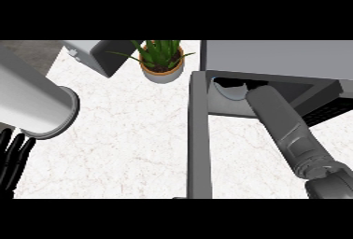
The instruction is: Pick up the milk, place it into the microwave and close the microwave
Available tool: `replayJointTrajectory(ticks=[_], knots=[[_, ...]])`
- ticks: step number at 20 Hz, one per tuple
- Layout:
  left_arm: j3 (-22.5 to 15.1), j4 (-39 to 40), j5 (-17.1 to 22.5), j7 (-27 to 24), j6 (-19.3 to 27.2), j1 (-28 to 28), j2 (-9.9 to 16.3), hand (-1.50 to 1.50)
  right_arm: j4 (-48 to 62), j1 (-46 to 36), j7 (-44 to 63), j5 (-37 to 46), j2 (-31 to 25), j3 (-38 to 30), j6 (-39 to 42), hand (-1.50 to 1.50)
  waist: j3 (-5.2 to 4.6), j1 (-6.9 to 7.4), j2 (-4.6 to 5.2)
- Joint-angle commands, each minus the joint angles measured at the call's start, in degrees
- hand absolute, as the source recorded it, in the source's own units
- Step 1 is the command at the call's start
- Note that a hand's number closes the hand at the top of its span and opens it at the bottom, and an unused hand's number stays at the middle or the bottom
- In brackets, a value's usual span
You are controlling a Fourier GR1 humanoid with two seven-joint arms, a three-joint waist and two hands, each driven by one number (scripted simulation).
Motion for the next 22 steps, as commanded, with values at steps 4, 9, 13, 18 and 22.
replayJointTrajectory(ticks=[4, 9, 13, 18, 22], knots=[[-0.98, -0.95, -1.69, -1.03, -0.15, 1.56, -0.95, -1.5, -0.05, -1.98, 1.41, -1.58, -2.12, -2.31, -0.98, -1.5, -0.03, -0.54, -0.32], [-1.89, -0.72, -2.98, -1.24, -0.48, 2.22, -1.27, -1.5, -0.83, 1.34, -3.36, -2.23, -4.34, -3.42, -0.75, -1.5, -0.03, -1.14, -0.46], [-2.23, -2.46, -1.98, -1.17, -1.37, 4.17, -1.44, -1.5, -1.18, -0.29, -2.97, -2.46, -5.95, -4.1, -1.47, -1.5, -0.04, -0.83, -0.52], [-5.54, -6.58, -4.62, 1.24, 0.52, 5.47, -3.2, -1.5, -1.4, -1.1, -3.27, -3.38, -6.43, -5.38, -0.56, -1.5, -0.01, -0.92, -0.66], [-4.11, -4.46, -5.26, 2.63, 1.92, 1.33, -2.98, -1.5, -2.82, 4.71, -10.1, -6.4, -8.18, -7.9, 10.08, -1.5, 0.02, -2.66, -0.82]])
